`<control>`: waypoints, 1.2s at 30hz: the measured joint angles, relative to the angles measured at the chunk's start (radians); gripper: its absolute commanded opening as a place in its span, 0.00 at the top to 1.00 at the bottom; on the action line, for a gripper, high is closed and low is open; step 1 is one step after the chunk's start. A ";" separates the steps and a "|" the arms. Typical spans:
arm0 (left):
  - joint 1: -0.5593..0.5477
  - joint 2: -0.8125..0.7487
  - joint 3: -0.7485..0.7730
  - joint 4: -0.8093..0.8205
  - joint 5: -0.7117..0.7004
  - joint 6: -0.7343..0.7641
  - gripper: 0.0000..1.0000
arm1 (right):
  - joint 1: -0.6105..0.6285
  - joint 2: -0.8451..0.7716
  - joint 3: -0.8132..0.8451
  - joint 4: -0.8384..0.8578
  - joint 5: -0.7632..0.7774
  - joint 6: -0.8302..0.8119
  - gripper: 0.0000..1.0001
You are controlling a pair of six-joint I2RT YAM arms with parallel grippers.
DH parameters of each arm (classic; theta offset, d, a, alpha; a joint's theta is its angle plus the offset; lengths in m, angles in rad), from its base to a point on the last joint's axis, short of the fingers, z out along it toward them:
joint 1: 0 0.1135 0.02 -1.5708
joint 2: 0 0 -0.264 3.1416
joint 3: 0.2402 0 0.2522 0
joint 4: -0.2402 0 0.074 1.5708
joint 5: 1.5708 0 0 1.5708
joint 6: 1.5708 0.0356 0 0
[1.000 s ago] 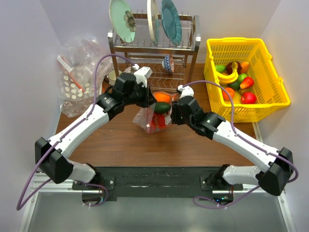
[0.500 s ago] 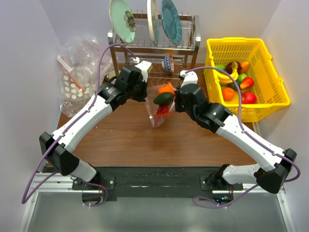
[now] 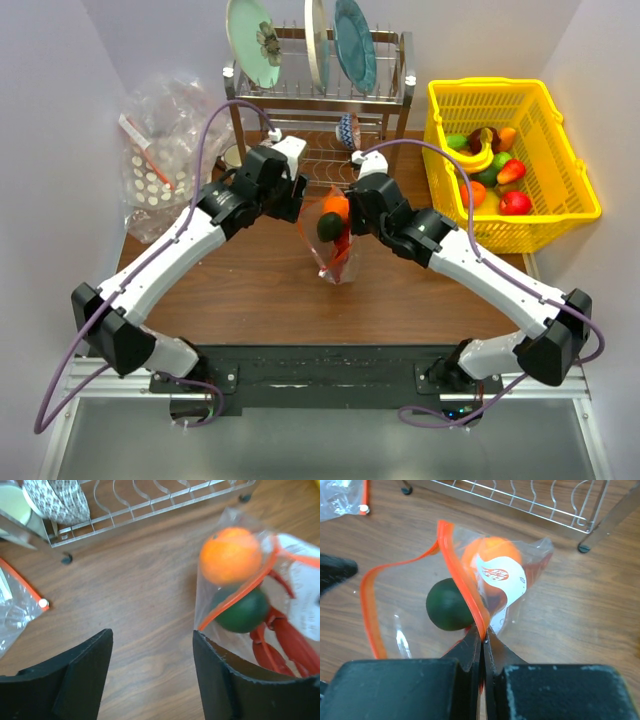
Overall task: Place the food in the zip-top bag and seal the zipper
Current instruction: Adjust the zipper food storage bag at the center of the board.
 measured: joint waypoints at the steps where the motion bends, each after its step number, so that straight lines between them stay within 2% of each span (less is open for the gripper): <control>1: 0.001 -0.010 0.001 0.010 0.003 0.001 0.28 | 0.000 0.000 -0.003 0.006 -0.007 0.000 1.00; 3: 0.002 -0.031 0.006 0.025 0.026 0.001 0.25 | 0.000 -0.007 -0.030 0.048 -0.023 0.004 1.00; 5: 0.003 -0.045 0.006 0.050 0.060 -0.002 0.15 | 0.000 -0.023 -0.068 0.086 -0.041 0.013 1.00; 6: 0.003 -0.050 0.003 0.076 0.092 -0.010 0.14 | 0.000 -0.036 -0.096 0.108 -0.047 0.022 1.00; 11: -0.003 -0.059 -0.079 0.192 0.214 -0.057 0.14 | 0.000 -0.086 -0.156 0.153 -0.058 0.057 1.00; 18: -0.040 -0.015 -0.143 0.240 0.254 -0.097 0.16 | 0.000 -0.111 -0.179 0.206 -0.057 0.099 1.00; 21: -0.059 -0.009 -0.158 0.248 0.254 -0.100 0.18 | 0.000 -0.111 -0.179 0.212 -0.057 0.110 1.00; 24: -0.069 0.009 -0.171 0.265 0.238 -0.103 0.26 | 0.000 -0.114 -0.184 0.220 -0.058 0.122 1.00; 36: -0.138 0.121 -0.274 0.316 0.052 -0.134 0.31 | 0.000 -0.201 -0.244 0.234 -0.041 0.158 1.00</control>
